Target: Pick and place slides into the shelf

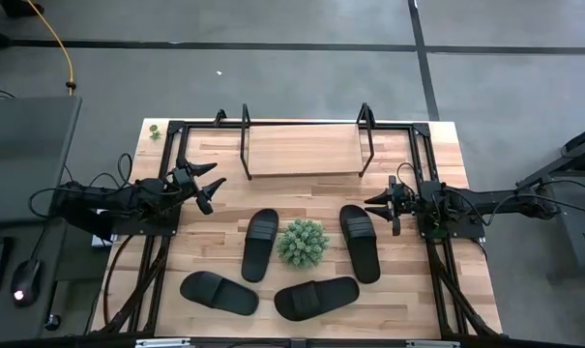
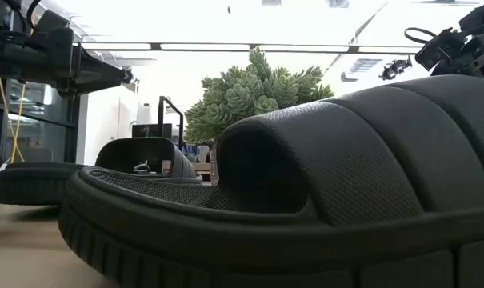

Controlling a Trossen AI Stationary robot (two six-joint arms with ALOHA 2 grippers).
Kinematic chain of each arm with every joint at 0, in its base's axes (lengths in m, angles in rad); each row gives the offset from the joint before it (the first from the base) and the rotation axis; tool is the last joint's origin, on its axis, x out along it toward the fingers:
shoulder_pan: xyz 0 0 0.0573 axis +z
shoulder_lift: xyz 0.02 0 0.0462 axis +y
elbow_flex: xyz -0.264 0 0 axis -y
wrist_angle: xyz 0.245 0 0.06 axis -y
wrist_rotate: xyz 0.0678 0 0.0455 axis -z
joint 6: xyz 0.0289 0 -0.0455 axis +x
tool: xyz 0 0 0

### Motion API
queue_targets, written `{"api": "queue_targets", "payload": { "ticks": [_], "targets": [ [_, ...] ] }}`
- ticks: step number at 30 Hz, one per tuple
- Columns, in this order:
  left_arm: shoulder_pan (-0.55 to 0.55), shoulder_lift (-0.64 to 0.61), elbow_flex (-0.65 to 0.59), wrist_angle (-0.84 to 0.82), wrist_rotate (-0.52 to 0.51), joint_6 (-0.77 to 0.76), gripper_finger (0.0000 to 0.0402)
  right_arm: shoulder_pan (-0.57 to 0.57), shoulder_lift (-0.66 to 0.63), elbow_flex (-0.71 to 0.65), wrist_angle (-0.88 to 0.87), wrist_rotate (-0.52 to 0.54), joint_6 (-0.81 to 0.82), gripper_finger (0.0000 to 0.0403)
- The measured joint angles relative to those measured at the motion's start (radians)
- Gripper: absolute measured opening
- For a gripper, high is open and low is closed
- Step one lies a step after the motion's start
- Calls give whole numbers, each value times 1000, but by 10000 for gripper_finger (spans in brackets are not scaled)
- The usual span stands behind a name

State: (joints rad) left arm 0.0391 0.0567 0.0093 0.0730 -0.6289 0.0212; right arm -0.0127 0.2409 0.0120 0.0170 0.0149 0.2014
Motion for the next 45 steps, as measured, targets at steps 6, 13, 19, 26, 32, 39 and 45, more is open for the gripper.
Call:
{"api": "queue_targets", "payload": {
  "ticks": [6, 13, 19, 26, 32, 39, 45],
  "targets": [
    [0, 0, 0, 0, 0, 0, 246, 0, 0, 0, 0, 0, 0, 99],
    [0, 0, 0, 0, 0, 0, 246, 0, 0, 0, 0, 0, 0, 99],
    [0, 0, 0, 0, 0, 0, 246, 0, 0, 0, 0, 0, 0, 99],
    [0, 0, 0, 0, 0, 0, 246, 0, 0, 0, 0, 0, 0, 99],
    [0, 0, 0, 0, 0, 0, 246, 0, 0, 0, 0, 0, 0, 99],
    [0, 0, 0, 0, 0, 0, 246, 0, 0, 0, 0, 0, 0, 99],
    [0, 0, 0, 0, 0, 0, 246, 0, 0, 0, 0, 0, 0, 99]
  ]
}}
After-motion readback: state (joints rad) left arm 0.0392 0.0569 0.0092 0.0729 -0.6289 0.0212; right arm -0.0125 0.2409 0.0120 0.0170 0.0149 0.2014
